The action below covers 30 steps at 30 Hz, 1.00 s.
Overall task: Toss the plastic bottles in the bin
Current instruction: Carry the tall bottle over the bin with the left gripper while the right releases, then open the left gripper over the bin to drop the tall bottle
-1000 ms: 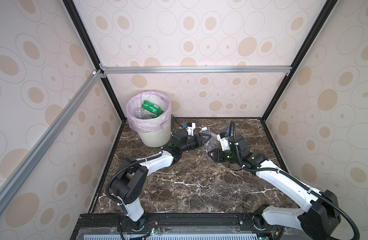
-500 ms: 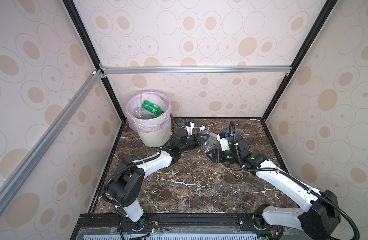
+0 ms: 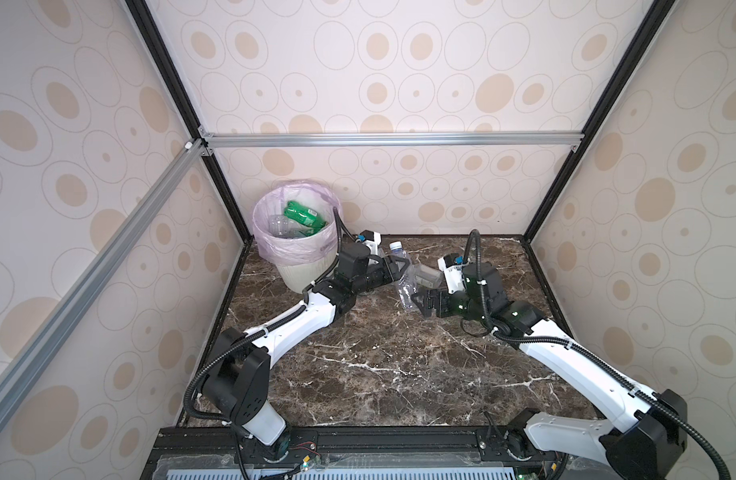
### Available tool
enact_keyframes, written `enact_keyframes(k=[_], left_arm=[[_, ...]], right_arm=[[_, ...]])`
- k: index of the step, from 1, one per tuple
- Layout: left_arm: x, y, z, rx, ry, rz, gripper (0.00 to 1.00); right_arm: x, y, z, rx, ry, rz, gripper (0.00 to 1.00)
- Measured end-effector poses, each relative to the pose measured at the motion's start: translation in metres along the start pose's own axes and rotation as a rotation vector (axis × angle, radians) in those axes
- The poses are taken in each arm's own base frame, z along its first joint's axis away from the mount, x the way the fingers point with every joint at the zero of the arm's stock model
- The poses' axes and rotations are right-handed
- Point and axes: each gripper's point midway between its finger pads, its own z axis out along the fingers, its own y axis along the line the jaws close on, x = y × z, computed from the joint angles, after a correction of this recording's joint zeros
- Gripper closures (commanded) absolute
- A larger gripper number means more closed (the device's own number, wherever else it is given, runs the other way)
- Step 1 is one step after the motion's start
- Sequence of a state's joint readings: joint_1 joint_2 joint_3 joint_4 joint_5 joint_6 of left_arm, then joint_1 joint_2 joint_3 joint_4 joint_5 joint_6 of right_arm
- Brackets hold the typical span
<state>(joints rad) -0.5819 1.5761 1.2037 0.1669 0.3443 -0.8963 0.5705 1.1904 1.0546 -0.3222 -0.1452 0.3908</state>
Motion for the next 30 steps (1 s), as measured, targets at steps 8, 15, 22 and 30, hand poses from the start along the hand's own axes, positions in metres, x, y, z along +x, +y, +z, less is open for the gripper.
enact_keyframes(k=[8,15,22,30], left_arm=[[-0.061,-0.004,-0.024,-0.096,-0.096,0.111,0.56],[-0.135,-0.017,-0.063,-0.197,-0.235,0.232,0.56],[-0.205,-0.047,-0.116,-0.266,-0.403,0.348,0.56],[-0.257,-0.083,-0.169,-0.361,-0.569,0.476,0.55]], right_arm=[[-0.065,0.031,-0.024,-0.056,-0.143,-0.057,0.00],[-0.115,0.054,-0.032,-0.098,-0.230,-0.098,0.00],[-0.155,0.080,-0.032,-0.145,-0.294,-0.128,0.00],[-0.182,0.118,-0.027,-0.222,-0.329,-0.175,0.00]])
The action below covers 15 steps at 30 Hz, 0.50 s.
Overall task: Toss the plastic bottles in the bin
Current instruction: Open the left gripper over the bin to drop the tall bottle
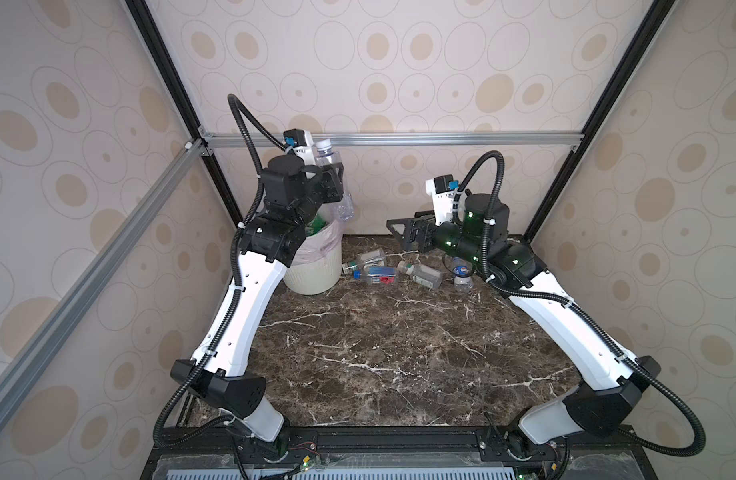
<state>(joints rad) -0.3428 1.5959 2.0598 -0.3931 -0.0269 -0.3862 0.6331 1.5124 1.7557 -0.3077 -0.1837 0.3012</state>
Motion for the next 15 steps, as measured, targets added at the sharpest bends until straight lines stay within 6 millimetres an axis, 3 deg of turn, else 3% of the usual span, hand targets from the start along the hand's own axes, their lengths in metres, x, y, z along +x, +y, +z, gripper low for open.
enact_keyframes(k=[4,10,15], left_arm=[[-0.034,0.004,-0.016,-0.048,-0.087,0.050,0.55],[-0.049,0.018,-0.028,-0.127,-0.131,0.110,0.54],[-0.040,0.055,-0.002,-0.213,-0.107,0.141,0.49]], right_arm=[[-0.001,0.009,0.011,-0.022,0.005,-0.008,0.00],[0.009,0.011,0.028,-0.031,0.039,-0.009,0.00],[0.018,0.009,0.033,-0.033,0.065,-0.004,0.00]])
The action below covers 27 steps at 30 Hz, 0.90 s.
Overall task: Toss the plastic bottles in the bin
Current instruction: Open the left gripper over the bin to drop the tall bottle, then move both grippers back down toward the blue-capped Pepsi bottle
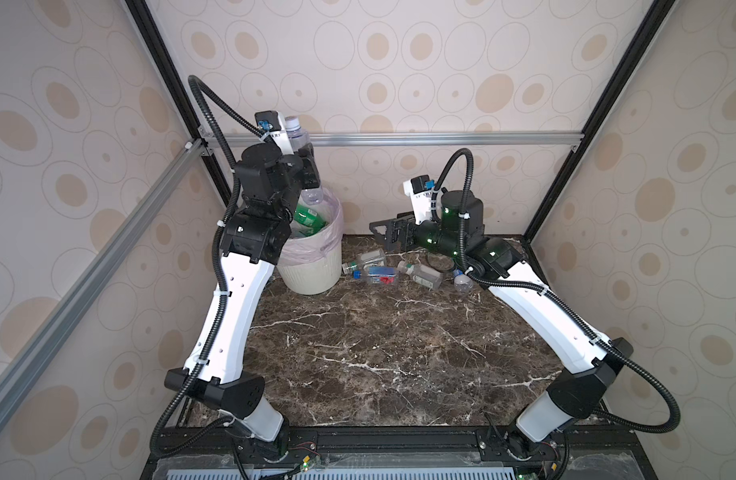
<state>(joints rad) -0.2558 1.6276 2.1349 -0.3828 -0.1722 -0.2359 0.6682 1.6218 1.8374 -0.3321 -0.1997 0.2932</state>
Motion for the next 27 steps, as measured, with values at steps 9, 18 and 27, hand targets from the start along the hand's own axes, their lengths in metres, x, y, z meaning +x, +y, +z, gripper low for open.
enact_keyframes(k=[9,18,27], left_arm=[[0.132,0.048,0.090,-0.058,0.331,0.004,0.01],[0.093,0.023,0.038,0.060,0.280,-0.069,0.01],[0.079,-0.008,0.010,0.159,0.237,-0.107,0.01]], right_arm=[[0.025,-0.005,0.007,0.004,0.054,0.015,0.00],[0.036,-0.009,0.009,0.011,0.077,0.031,0.00],[0.046,-0.014,0.003,0.039,0.089,0.039,0.00]])
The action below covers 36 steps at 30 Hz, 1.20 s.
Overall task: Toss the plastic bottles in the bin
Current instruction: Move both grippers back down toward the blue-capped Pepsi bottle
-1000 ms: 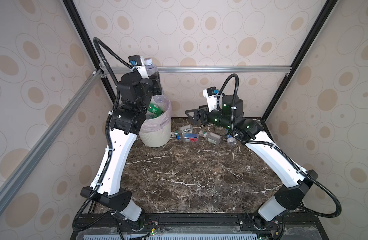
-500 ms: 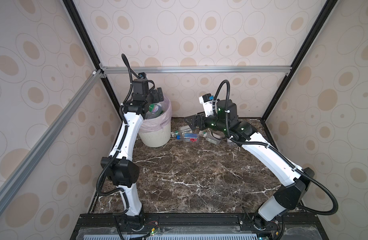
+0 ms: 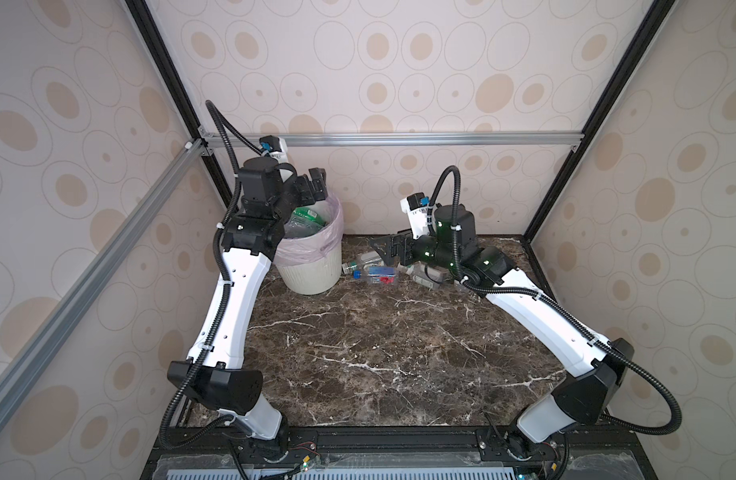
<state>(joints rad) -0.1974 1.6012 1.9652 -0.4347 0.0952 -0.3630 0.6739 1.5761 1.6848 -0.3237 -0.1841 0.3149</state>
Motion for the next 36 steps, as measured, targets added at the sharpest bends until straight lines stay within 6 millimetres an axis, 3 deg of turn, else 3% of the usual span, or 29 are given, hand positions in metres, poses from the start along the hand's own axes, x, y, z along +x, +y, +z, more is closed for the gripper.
enact_keyframes(k=[11,17,28,36], left_arm=[[0.068,-0.049,0.018,0.113,0.141,-0.004,0.01],[0.108,-0.076,0.021,0.169,0.217,-0.003,0.01],[0.161,-0.114,0.019,0.246,0.303,-0.016,0.01],[0.190,-0.138,0.015,0.300,0.344,-0.023,0.01]], right_arm=[[0.002,-0.011,-0.012,0.071,-0.015,-0.003,0.00],[0.018,-0.030,-0.019,0.136,0.012,0.007,0.00],[0.049,-0.108,-0.054,0.334,0.044,0.097,0.00],[0.079,-0.179,-0.085,0.505,0.065,0.202,0.00]])
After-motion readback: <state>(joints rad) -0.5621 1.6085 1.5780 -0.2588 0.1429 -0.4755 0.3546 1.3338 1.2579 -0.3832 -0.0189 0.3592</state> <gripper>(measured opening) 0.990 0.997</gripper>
